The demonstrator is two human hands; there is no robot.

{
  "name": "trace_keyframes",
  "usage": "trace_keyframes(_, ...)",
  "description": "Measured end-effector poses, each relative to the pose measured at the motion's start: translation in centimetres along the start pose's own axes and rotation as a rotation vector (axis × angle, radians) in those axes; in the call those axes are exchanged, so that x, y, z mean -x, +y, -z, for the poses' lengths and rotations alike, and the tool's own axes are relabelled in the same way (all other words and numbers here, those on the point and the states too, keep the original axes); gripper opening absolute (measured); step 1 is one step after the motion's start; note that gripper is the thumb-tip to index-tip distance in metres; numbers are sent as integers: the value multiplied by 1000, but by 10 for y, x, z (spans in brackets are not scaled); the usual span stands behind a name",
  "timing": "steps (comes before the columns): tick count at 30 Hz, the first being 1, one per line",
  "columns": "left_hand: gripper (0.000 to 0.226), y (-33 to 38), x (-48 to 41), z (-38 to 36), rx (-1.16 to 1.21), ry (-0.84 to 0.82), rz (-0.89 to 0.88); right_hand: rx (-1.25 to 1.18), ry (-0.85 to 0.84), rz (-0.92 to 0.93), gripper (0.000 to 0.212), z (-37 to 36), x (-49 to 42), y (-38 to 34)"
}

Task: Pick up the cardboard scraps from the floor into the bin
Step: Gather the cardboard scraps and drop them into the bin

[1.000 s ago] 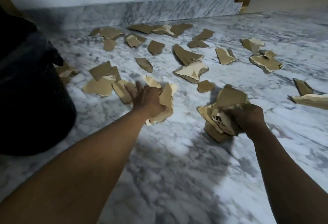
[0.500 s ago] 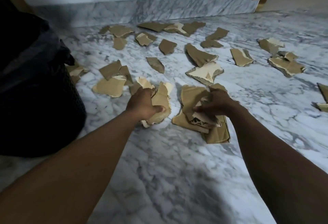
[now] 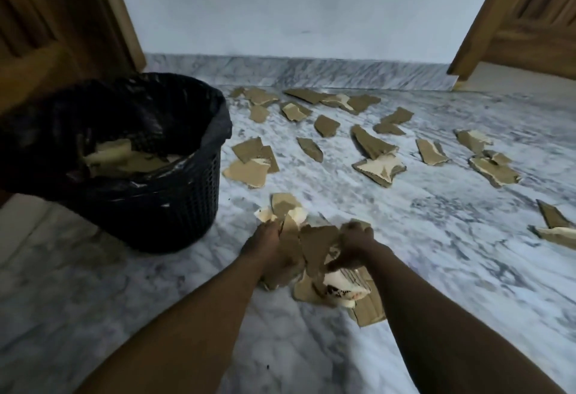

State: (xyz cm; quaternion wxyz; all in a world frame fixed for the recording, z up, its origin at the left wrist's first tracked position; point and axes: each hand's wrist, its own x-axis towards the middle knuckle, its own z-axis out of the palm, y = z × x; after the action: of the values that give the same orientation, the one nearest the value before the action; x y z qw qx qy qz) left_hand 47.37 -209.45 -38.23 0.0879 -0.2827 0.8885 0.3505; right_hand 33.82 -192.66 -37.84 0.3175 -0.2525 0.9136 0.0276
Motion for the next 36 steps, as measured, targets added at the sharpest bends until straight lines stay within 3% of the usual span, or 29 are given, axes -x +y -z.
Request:
trace_keyframes(4,55,-26,41,14,-11,0,-64,56,54,38,97,-15,53,-26)
trace_keyframes(7,55,-44,60,10,25,-6,-26,23,80,69,98,-31,70,-35)
trace_keyframes(11,79,-55,69,3,116,65,39,-23,84,93,94,-34,67,-41)
trace_keyframes(14,133,-54,73,0,301,118,69,-51,53,74,97,-33,64,-43)
trace_keyframes(16,143,-52,77,1,389,149,137,-70,41,53,101,-35,62,-44)
trace_keyframes(19,135,-50,74,3,417,133,240,-109,59,26,100,-41,59,-43)
trace_keyframes(22,98,-47,70,8,365,38,266,-162,98,42,91,-45,57,-42)
trace_keyframes(25,108,-43,66,17,359,-54,320,-194,117,68,90,-44,56,-45)
trace_keyframes(27,103,-41,61,18,329,-77,339,-213,113,71,92,-41,57,-48)
trace_keyframes(32,120,-44,61,10,367,-20,329,-424,59,-12,103,-35,57,-55)
trace_keyframes(36,123,-61,68,24,435,109,413,-449,-45,-81,76,-34,52,-63)
